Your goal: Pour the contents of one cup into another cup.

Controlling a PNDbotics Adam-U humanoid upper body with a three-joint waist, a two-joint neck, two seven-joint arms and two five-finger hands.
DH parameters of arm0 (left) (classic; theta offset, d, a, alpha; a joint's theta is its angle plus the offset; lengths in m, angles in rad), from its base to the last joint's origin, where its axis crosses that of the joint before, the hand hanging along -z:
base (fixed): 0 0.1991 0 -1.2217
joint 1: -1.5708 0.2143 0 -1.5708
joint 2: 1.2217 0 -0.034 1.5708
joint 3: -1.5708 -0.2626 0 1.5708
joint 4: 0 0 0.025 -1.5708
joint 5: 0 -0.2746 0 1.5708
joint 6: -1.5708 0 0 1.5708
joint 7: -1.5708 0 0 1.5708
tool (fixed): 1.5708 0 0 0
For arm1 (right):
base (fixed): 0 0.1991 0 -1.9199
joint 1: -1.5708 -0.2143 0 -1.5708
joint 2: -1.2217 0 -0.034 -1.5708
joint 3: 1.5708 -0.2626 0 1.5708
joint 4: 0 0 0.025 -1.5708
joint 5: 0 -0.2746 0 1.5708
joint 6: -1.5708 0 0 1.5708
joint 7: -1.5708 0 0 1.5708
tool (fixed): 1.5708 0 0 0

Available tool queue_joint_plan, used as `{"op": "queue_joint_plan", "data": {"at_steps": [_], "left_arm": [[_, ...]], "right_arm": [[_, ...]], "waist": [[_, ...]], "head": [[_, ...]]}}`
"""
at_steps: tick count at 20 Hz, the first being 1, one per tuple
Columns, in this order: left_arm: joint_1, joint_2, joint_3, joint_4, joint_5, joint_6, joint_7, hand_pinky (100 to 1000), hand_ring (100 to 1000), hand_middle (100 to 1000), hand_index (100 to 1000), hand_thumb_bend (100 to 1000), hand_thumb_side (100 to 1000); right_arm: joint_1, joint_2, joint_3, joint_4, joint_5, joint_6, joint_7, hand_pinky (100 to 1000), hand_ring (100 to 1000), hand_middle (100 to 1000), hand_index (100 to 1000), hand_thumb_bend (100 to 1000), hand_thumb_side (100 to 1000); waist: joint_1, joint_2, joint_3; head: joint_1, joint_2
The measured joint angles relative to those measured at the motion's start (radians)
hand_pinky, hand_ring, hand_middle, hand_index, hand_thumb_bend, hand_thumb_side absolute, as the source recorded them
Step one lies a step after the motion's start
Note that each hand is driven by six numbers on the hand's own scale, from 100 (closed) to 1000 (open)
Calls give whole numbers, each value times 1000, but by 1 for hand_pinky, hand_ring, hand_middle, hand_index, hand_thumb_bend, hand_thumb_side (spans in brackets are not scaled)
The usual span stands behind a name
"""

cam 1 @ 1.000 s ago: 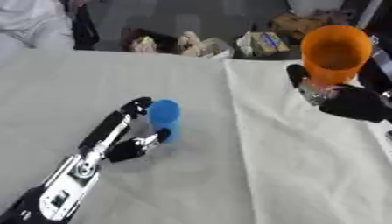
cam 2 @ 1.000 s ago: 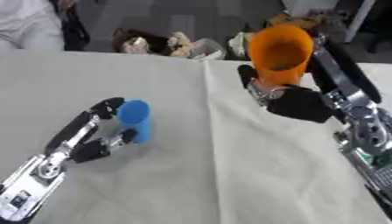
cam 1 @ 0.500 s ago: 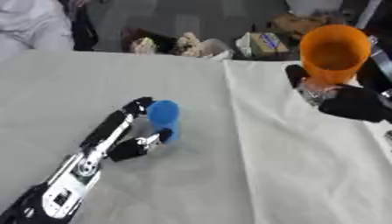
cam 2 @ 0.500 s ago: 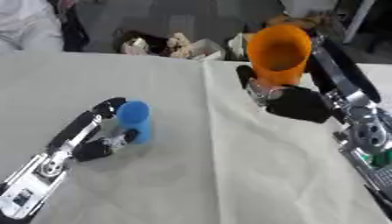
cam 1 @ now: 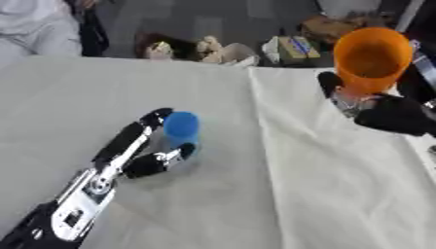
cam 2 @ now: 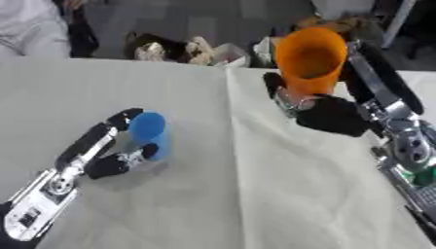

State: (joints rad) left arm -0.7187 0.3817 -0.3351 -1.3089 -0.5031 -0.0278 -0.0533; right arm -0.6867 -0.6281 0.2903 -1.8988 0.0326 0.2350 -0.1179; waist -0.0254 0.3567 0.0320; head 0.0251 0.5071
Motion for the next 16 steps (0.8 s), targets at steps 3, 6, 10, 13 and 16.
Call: {"op": "queue_joint_plan", "data": {"at_steps": [3,6,10,13,16], "left_arm": [[-3,-5,0,7,0,1,2,871,856,933,948,543,895],[-5,-8,0,15,0,-1,6,853,843,926,941,540,891],[-13,-17,0,25,2,-2,13,844,834,926,934,537,887],[-14,-23,0,33,3,-5,17,861,844,929,930,537,890],[-21,-25,0,41,3,-9,19,865,848,931,920,541,893]], "right_arm": [[0,0,0,0,0,0,0,283,543,634,580,100,330],[0,1,0,0,0,0,0,283,543,634,580,100,329],[0,4,0,1,-1,0,0,281,542,634,579,100,330],[0,7,0,1,-2,0,0,279,542,633,578,100,327],[-1,7,0,1,-5,0,0,279,542,634,578,100,325]], "waist": [[0,0,0],[0,0,0],[0,0,-1],[0,0,-2],[0,0,-3]], "head": [[0,0],[0,0],[1,-6],[3,-8],[4,-8]]}}
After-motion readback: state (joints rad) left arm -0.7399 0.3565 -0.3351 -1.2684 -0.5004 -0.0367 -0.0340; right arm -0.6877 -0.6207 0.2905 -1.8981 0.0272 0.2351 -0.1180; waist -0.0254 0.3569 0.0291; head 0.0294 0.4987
